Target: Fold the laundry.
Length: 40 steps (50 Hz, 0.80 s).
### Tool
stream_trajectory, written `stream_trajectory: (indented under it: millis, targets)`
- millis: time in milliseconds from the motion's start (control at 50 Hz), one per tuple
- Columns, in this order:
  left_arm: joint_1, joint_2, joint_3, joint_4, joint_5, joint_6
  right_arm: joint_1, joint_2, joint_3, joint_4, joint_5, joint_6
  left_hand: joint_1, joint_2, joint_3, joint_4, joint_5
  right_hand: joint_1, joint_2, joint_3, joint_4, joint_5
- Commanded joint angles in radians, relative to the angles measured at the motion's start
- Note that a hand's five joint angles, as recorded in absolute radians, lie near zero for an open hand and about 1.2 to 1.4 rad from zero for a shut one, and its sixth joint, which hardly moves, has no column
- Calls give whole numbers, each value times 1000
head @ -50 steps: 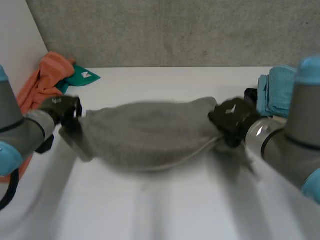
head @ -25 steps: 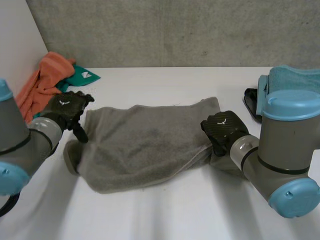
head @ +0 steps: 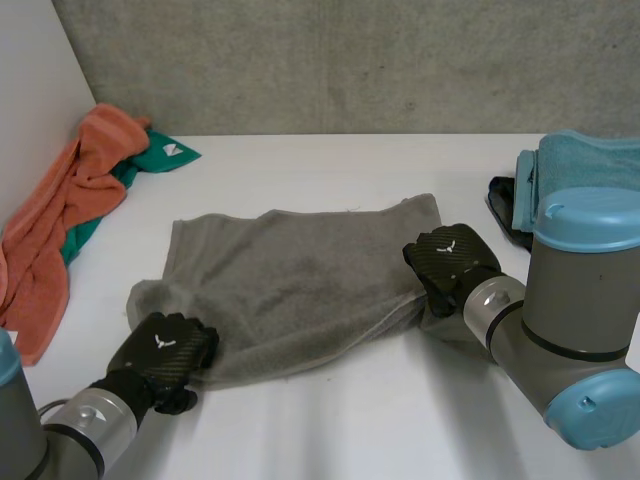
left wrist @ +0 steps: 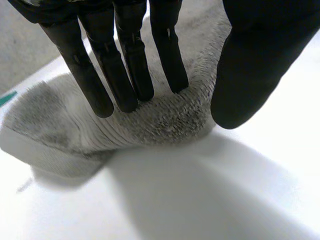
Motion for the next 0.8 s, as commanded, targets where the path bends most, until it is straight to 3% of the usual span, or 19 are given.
stream_trajectory:
  millis: [20, 240, 440, 500, 520, 540, 560, 620, 800]
  targets:
    - [8, -54, 29, 21, -1, -2, 2, 1, 9, -2, -1, 0, -119, -121, -119, -122, -117, 440, 226, 212, 203, 240]
    - [-8, -177, 133, 56, -119, 5, 6, 1, 22, -9, -3, -2, -172, -174, -172, -175, -171, 440, 226, 212, 203, 240]
    - [-9, -247, 197, 56, -125, 9, 0, 1, 26, -10, -3, -2, -116, -119, -117, -120, -115, 440, 226, 212, 203, 240]
    - [-8, -251, 207, 56, -125, 8, -2, 1, 26, -10, -3, -2, 77, 74, 76, 73, 78, 440, 226, 212, 203, 240]
    - [-8, -249, 210, 56, -125, 8, -3, 1, 25, -10, -4, -2, 345, 342, 345, 342, 346, 440, 226, 212, 203, 240]
    - [-11, -247, 211, 56, -125, 8, -3, 1, 25, -9, -3, -2, 473, 470, 472, 469, 474, 440, 226, 212, 203, 240]
    - [-11, -238, 216, 55, -131, 8, -3, -2, 23, -7, -3, -5, 584, 581, 584, 581, 585, 440, 226, 212, 203, 240]
    - [-14, -209, 228, 42, -128, 6, -2, -19, 14, 5, 2, -23, 585, 583, 585, 582, 587, 440, 226, 212, 203, 240]
    - [-15, 156, 344, -123, -120, -29, -2, -312, -134, 194, 3, -239, 585, 583, 585, 582, 587, 440, 226, 212, 203, 240]
